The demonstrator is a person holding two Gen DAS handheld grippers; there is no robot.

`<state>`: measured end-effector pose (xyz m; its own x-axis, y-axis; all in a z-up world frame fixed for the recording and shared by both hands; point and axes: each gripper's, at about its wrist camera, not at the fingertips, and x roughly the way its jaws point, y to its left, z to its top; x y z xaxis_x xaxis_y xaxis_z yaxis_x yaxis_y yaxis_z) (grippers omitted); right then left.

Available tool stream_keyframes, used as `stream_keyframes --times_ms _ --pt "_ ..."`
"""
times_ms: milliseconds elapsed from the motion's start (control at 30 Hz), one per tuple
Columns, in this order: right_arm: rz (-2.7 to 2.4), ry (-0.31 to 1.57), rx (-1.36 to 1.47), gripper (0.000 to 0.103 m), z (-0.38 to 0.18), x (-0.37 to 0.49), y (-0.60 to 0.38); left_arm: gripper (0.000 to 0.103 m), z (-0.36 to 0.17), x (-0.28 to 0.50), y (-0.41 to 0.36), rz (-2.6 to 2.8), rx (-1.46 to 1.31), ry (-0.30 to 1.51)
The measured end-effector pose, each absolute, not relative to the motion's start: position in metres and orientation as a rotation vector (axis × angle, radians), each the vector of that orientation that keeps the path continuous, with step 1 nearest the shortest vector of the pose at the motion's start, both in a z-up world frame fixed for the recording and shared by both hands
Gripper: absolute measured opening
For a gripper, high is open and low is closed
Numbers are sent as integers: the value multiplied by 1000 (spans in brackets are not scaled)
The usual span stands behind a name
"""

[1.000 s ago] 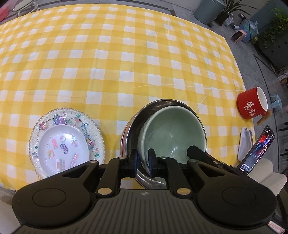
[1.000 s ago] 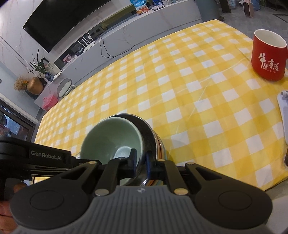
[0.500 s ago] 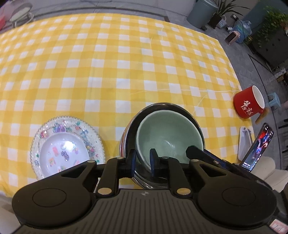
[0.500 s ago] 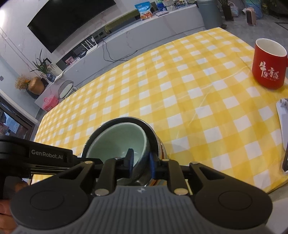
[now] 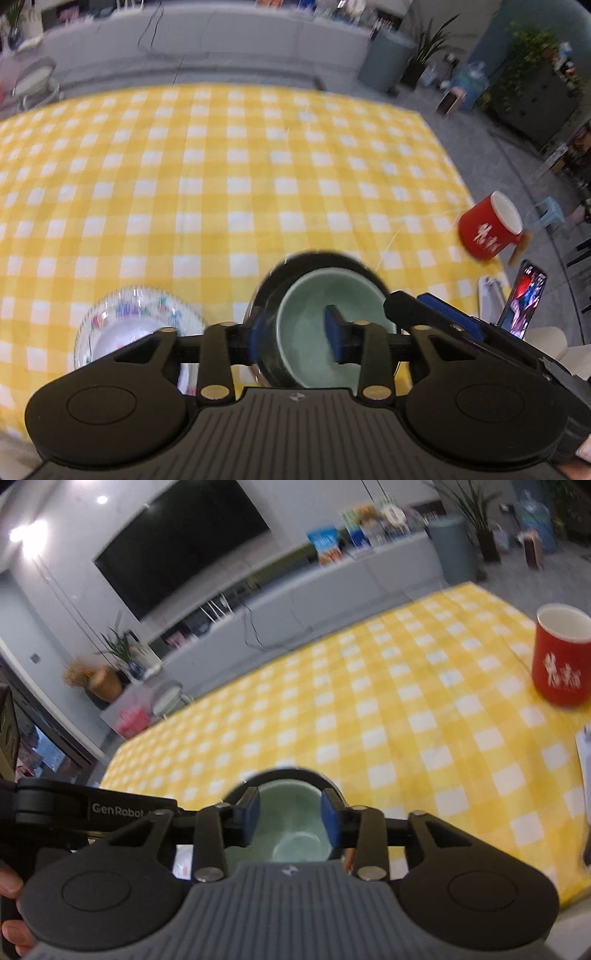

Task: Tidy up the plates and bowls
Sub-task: 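Grasp the rim of the nested bowl stack with both grippers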

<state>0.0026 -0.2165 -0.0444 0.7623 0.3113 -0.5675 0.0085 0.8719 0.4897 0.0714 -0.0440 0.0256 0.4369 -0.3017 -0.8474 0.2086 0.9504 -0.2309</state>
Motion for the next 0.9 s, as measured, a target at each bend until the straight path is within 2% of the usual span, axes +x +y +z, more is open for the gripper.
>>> stream_keyframes --times_ms 100,133,233,300,800,833,900 --pt "148 663 491 57 -46 3 -218 67 29 63 -40 -304 -79 968" --pt "132 659 497 65 -47 4 -220 72 29 60 -37 -294 -82 943" --pt "74 662 534 71 -55 7 -229 78 23 55 -28 -258 -125 897" --pt "46 672 561 77 -59 9 -233 79 18 53 -21 -231 -173 882" --pt "63 929 853 83 -106 32 -249 82 -29 56 1 -188 -424 959" --pt "73 951 883 83 -111 34 -250 81 -31 58 1 -191 -430 972" --pt "80 976 925 83 -115 36 -250 74 -36 59 1 -209 -447 997"
